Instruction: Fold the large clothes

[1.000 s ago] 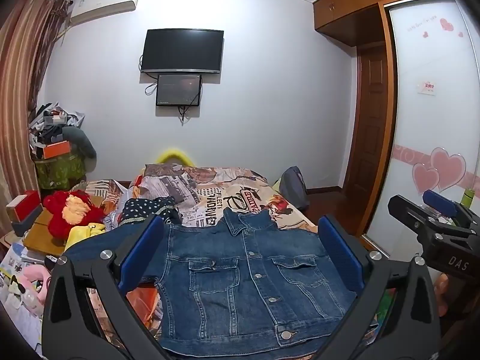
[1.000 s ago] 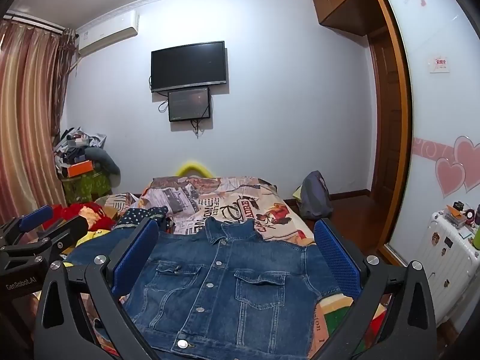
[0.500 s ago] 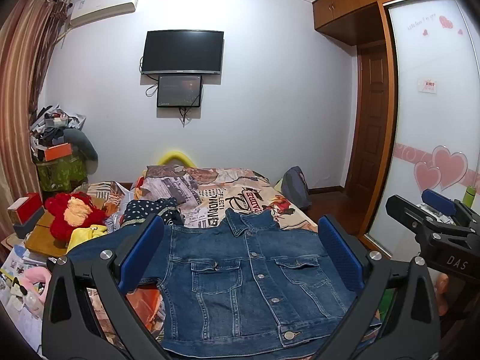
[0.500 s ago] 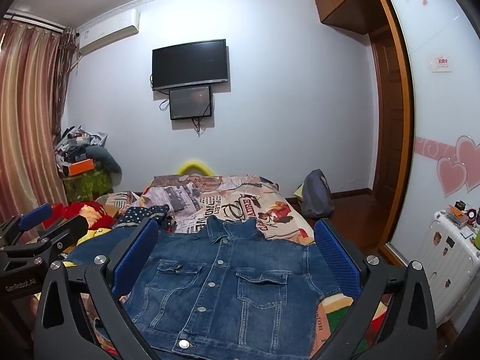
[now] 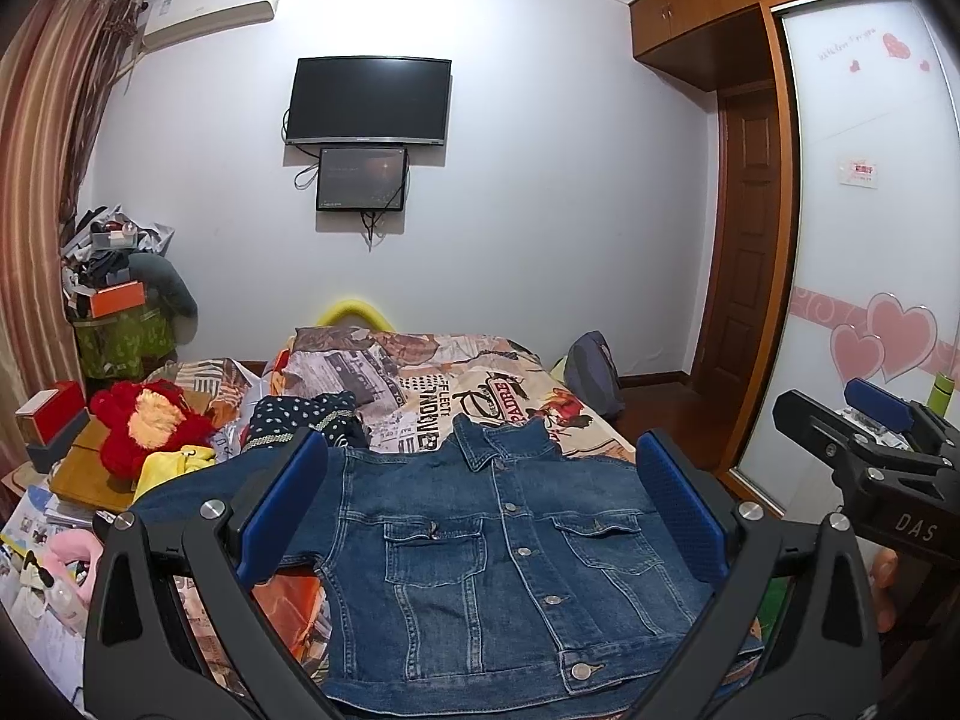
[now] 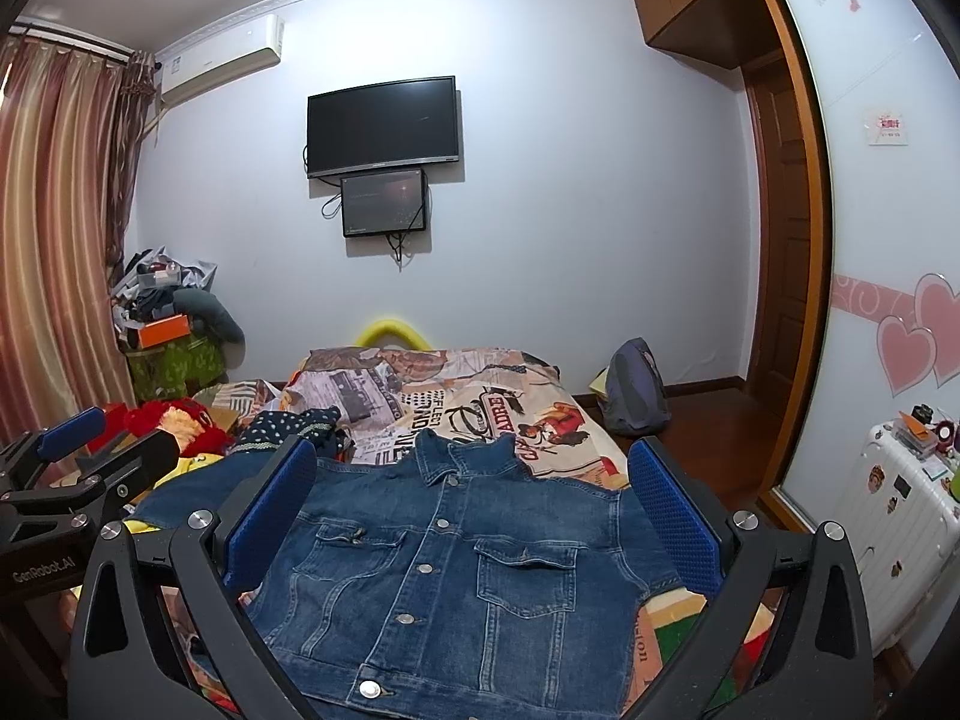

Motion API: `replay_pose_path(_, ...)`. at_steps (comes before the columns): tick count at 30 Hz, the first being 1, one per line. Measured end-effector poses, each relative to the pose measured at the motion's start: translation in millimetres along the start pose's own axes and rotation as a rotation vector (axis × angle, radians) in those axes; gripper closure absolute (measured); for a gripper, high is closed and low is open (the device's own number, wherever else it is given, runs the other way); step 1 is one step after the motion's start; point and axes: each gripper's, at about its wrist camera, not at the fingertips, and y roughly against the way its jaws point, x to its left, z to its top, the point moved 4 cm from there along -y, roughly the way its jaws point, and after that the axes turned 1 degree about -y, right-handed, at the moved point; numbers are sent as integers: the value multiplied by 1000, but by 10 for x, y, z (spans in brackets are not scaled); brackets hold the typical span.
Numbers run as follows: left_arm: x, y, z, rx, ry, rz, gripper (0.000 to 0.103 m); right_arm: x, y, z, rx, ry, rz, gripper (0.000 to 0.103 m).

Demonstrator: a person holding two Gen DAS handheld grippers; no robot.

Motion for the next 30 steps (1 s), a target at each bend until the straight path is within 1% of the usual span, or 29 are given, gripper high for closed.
replay_pose_path(12,27,59,-19,0,0,0,0,25,8,11,1,4,1,0)
replay_pose_path(13,3,-1,6,1,1,2,0,25,8,11,1,4,1,0)
replay_pose_path(27,58,44,-22,2,-1,7,0,31,10,6,3,3,2,0)
replay_pose_path(30,18,-22,7,8,1,8,0,24,12,5,5,0,4,0)
